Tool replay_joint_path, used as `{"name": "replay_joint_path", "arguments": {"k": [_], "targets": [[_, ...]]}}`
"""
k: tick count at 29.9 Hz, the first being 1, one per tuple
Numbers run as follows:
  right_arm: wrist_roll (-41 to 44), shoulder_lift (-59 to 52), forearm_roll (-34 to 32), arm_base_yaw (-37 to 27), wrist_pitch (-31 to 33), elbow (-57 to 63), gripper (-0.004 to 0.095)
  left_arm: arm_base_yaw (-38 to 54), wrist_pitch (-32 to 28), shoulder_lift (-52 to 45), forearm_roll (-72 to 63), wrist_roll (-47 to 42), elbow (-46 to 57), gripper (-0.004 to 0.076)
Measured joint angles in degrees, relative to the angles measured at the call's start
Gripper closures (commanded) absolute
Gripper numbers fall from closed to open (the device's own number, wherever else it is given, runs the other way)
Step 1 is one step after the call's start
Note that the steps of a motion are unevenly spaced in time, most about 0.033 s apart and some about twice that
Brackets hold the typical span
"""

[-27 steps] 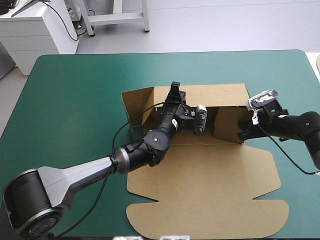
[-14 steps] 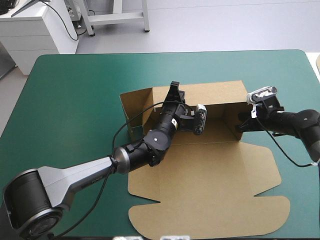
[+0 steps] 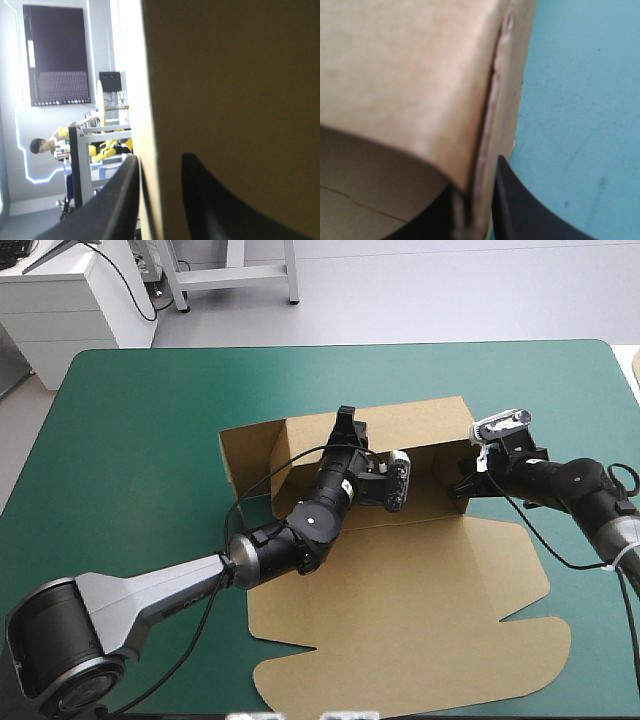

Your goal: Fold the box

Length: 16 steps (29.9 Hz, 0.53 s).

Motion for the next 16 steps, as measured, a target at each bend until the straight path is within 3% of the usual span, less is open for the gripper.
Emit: {"name": "replay_joint_path", "arguments": {"k": [11,16], "targets": [[4.0,0.0,-1.9,0.5,-0.8,0.0,0.0908,-7.2,0.2,0.4,3.0,-0.7,0.1,0.0423],[6.0,0.0,-2.8,0.6,-1.2,0.0,0.0908,-11.0,0.2,-2.1,3.0,-5.6,0.3,0.0435]]}}
